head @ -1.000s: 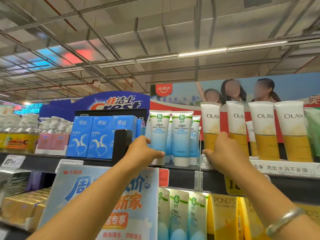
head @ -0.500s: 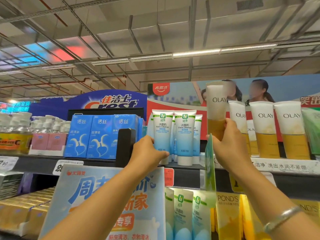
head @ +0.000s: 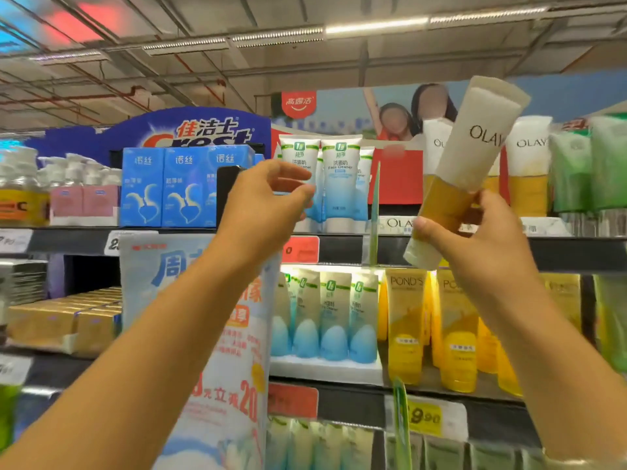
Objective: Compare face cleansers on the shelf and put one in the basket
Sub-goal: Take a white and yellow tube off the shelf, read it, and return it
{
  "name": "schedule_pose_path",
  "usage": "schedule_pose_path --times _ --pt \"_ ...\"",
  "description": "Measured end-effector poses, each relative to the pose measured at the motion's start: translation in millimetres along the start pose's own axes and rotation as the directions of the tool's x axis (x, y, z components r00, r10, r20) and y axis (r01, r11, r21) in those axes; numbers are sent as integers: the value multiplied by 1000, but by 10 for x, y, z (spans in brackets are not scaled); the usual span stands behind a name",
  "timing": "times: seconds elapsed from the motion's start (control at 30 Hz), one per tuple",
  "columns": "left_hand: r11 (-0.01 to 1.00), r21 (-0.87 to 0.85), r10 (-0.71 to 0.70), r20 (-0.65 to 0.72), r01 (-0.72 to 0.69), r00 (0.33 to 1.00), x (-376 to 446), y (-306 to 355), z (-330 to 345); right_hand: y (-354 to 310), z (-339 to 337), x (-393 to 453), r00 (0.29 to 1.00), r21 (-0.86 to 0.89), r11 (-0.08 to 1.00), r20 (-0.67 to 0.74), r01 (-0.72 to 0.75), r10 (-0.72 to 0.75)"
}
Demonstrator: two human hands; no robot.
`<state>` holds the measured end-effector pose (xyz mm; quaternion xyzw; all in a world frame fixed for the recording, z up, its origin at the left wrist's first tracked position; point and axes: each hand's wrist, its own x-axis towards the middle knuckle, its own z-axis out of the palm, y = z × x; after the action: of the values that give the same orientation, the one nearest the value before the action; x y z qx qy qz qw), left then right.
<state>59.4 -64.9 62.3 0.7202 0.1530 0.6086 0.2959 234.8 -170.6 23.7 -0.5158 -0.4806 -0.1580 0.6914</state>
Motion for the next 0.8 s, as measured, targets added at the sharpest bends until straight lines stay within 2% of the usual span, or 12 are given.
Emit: schedule_pose_path --times 0.17,0.37,0.57,0.8 --pt "980 -192 -48 31 53 998 -576 129 72 -67 -265 -401 986 93 985 96 -144 135" --pt "909 -289 -273 126 299 954 -1530 120 413 -93 -615 -974 922 158 932 268 -327 279" --pt "714 -393 -518 261 580 814 -2454 169 754 -23 -905 -1585 842 228 849 396 -476 366" --pt "472 -528 -625 365 706 690 -3116 272 801 22 -1122 -2154 747 253 736 459 -628 480"
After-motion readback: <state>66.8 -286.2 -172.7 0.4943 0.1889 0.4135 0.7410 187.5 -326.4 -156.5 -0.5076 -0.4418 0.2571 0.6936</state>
